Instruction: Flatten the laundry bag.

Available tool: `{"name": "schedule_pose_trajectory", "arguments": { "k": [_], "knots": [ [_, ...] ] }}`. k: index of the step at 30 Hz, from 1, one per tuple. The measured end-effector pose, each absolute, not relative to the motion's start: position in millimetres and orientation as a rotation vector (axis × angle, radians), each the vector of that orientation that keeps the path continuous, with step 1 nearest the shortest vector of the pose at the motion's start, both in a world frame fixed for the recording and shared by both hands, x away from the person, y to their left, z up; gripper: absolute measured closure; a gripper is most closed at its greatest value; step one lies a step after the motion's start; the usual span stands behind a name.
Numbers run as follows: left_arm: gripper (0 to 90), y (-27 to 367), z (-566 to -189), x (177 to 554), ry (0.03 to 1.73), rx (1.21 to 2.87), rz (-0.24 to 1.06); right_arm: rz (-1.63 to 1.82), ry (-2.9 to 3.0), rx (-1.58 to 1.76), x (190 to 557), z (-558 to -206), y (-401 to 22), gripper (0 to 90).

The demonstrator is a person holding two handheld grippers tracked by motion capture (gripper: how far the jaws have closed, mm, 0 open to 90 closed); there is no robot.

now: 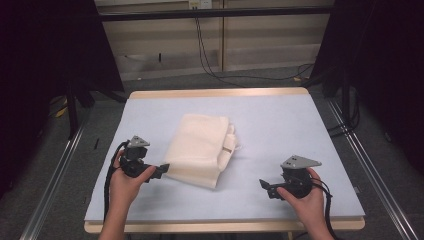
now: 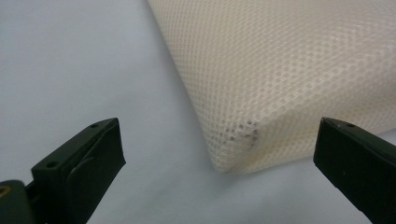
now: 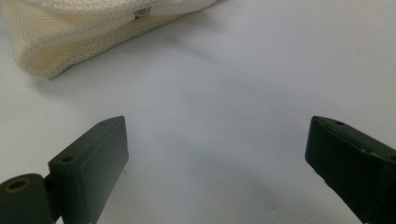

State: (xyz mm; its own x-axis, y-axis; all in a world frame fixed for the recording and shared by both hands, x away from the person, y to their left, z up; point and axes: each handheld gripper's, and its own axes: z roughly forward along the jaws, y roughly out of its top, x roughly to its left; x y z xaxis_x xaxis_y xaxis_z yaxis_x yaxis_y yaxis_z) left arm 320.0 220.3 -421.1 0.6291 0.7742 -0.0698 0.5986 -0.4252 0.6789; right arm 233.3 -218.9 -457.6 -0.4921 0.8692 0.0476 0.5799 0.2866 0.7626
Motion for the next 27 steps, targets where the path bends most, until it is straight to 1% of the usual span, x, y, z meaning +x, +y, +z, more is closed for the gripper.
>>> {"name": "schedule_pose_trajectory", "arguments": {
  "k": [7, 11, 17, 21, 27],
  "knots": [
    [1.5, 212.8, -421.0, 319.0, 1.037, 2.186, 0.325, 1.059, 2.223, 1.287, 234.8, -462.1, -208.8, 5.3],
    [1.1, 205.2, -420.1, 318.9, 1.018, 2.198, 0.3, 1.067, 2.242, 1.274, 235.3, -463.8, -202.3, 5.2],
    [0.2, 197.9, -418.9, 319.2, 0.955, 2.21, 0.264, 1.086, 2.26, 1.243, 234.0, -463.0, -188.9, 5.2],
    [0.1, 189.6, -414.2, 318.3, 0.93, 2.207, 0.262, 1.093, 2.265, 1.239, 231.5, -462.4, -184.2, 5.2],
    [0.0, 174.6, -412.4, 314.5, 0.85, 2.212, 0.208, 1.107, 2.276, 1.242, 231.9, -462.7, -179.2, 5.2]
  ]
}}
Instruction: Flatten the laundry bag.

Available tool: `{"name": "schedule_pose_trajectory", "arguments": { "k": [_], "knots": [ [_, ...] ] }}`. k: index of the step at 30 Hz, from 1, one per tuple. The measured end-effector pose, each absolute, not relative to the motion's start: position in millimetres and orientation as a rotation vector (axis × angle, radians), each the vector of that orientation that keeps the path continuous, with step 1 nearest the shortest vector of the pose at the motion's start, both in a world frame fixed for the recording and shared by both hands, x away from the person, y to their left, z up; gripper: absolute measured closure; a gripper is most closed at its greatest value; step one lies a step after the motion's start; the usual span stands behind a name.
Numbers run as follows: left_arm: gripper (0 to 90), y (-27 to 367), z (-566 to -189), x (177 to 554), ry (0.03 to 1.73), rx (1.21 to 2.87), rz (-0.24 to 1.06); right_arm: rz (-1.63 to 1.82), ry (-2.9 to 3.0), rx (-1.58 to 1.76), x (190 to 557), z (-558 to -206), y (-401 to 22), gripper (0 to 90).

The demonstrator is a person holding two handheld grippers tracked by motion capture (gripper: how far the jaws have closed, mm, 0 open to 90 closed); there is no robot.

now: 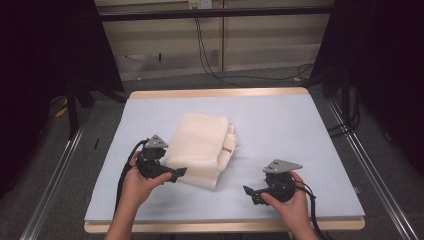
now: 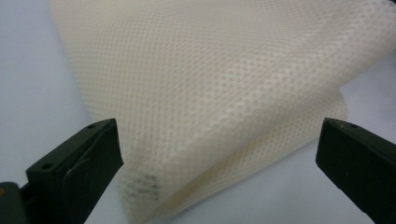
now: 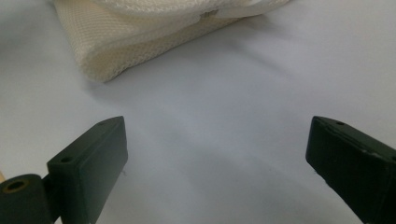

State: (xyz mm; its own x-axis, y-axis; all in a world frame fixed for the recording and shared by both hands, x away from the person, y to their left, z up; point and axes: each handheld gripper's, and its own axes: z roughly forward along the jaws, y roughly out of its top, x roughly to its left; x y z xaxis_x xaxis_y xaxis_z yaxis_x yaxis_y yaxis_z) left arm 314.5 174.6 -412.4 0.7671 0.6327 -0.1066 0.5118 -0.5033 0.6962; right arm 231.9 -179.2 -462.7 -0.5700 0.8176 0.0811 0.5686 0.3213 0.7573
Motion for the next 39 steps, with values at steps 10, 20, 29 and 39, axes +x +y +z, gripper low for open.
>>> {"name": "schedule_pose_trajectory", "arguments": {
  "k": [10, 20, 29, 39],
  "knots": [
    [0.5, 151.3, -411.5, 309.6, 0.785, 2.244, 0.213, 1.125, 2.3, 1.225, 234.7, -465.5, -168.6, 5.1],
    [15.4, 147.0, -416.2, 310.8, 0.726, 2.255, 0.236, 1.175, 2.323, 1.203, 235.6, -470.5, -141.9, 4.4],
    [20.3, 144.8, -418.4, 313.1, 0.742, 2.247, 0.255, 1.258, 2.337, 1.223, 235.3, -471.6, -118.6, 19.8],
    [23.6, 141.8, -422.7, 315.1, 0.751, 2.271, 0.24, 1.314, 2.366, 1.187, 240.7, -475.0, -96.6, 40.3]
  ]
}}
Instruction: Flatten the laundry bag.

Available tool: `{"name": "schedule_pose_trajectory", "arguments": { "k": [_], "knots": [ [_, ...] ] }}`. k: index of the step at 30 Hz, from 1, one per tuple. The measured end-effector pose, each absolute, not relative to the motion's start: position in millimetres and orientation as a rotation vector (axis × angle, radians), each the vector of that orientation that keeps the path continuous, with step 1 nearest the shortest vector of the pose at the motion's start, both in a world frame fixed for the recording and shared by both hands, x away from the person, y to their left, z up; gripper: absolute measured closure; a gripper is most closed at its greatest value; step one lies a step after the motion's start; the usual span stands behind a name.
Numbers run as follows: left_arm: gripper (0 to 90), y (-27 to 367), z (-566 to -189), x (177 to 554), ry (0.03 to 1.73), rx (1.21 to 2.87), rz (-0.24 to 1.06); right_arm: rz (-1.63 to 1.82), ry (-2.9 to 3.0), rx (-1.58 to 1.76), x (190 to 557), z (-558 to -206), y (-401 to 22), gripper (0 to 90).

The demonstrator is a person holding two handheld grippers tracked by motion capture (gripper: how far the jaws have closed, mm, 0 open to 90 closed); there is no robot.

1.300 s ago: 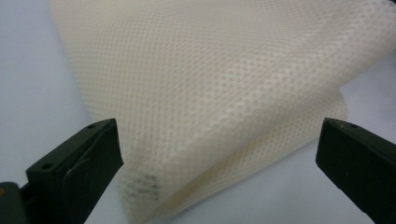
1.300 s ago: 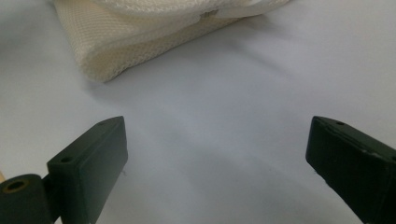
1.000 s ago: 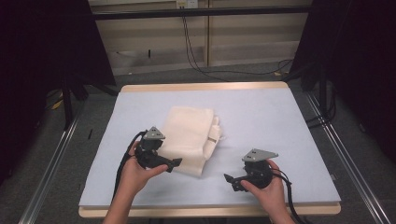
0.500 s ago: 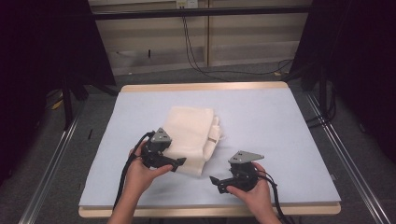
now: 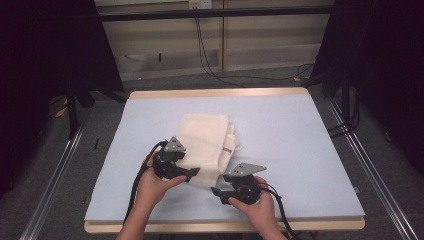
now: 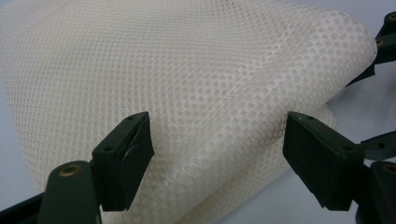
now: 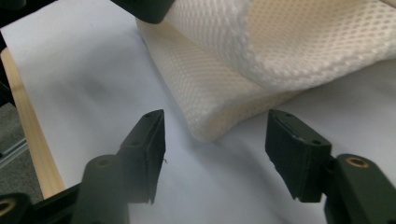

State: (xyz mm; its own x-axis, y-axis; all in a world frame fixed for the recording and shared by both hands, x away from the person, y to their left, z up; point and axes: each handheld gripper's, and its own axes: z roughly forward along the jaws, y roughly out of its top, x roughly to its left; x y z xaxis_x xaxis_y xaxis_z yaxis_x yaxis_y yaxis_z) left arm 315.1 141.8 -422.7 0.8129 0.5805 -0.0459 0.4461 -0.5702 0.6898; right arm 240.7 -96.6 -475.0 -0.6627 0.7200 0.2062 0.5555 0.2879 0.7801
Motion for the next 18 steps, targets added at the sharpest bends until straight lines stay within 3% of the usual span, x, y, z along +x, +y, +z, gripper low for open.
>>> {"name": "schedule_pose_trajectory", "arguments": {
  "k": [3, 9, 14, 18],
  "knots": [
    [20.9, 140.4, -422.5, 314.9, 0.736, 2.28, 0.252, 1.326, 2.361, 1.179, 242.8, -475.4, -93.6, 52.5],
    [11.3, 133.3, -424.1, 314.2, 0.704, 2.291, 0.224, 1.339, 2.325, 1.209, 245.5, -475.0, -91.4, 67.9],
    [10.4, 127.2, -425.6, 313.2, 0.669, 2.288, 0.223, 1.38, 2.302, 1.239, 246.2, -474.4, -90.5, 83.8],
    [26.3, 131.1, -427.1, 315.8, 0.685, 2.301, 0.235, 1.389, 2.301, 1.241, 247.5, -474.4, -90.1, 86.2]
  ]
}}
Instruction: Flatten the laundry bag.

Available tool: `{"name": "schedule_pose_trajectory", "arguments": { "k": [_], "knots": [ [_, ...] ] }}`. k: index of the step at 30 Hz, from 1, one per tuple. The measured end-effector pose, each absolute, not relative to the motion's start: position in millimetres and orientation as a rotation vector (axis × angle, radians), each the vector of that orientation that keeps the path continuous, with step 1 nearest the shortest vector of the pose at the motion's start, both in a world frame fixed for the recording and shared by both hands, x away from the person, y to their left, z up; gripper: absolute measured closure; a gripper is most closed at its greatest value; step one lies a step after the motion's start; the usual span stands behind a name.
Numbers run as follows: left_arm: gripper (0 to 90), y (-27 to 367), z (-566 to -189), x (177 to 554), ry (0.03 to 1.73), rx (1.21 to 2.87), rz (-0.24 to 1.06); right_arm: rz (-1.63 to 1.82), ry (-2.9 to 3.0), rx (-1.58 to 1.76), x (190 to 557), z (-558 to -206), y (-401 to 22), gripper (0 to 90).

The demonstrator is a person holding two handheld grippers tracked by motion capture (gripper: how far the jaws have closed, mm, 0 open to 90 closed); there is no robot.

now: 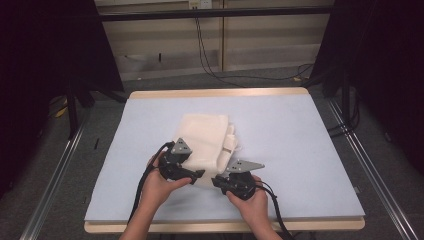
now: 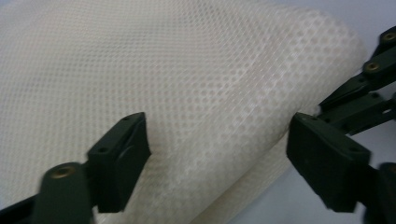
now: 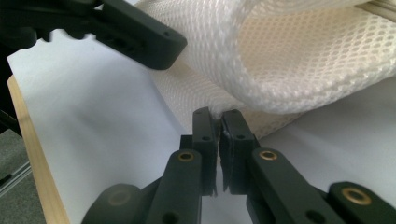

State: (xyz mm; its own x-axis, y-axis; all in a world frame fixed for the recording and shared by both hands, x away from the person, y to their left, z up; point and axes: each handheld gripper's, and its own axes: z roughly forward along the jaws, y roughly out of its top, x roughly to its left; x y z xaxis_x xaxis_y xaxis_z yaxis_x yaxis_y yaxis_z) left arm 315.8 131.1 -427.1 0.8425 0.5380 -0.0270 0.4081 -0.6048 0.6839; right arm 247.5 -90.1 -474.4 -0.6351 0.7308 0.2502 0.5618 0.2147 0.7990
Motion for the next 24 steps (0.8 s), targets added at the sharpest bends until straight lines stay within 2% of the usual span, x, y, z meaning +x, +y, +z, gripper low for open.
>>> {"name": "schedule_pose_trajectory", "arguments": {
  "k": [2, 4, 5, 8, 11, 24],
  "knots": [
    [44.4, 133.8, -427.0, 315.4, 0.669, 2.305, 0.267, 1.392, 2.309, 1.252, 247.9, -474.3, -90.5, 86.6],
    [56.9, 134.4, -427.2, 315.6, 0.682, 2.289, 0.28, 1.392, 2.312, 1.253, 247.9, -474.1, -91.0, 86.9],
    [67.2, 135.8, -426.3, 316.2, 0.689, 2.288, 0.28, 1.389, 2.319, 1.265, 247.9, -473.5, -91.8, 87.4],
    [78.8, 140.0, -427.0, 318.5, 0.726, 2.262, 0.27, 1.377, 2.315, 1.293, 247.4, -473.7, -93.8, 88.0],
    [81.3, 146.3, -427.1, 319.6, 0.778, 2.221, 0.243, 1.366, 2.314, 1.302, 247.9, -473.5, -99.0, 88.3],
    [81.8, 169.4, -421.4, 321.7, 0.875, 2.102, 0.25, 1.28, 2.3, 1.32, 252.2, -472.1, -128.7, 88.7]
  ]
}}
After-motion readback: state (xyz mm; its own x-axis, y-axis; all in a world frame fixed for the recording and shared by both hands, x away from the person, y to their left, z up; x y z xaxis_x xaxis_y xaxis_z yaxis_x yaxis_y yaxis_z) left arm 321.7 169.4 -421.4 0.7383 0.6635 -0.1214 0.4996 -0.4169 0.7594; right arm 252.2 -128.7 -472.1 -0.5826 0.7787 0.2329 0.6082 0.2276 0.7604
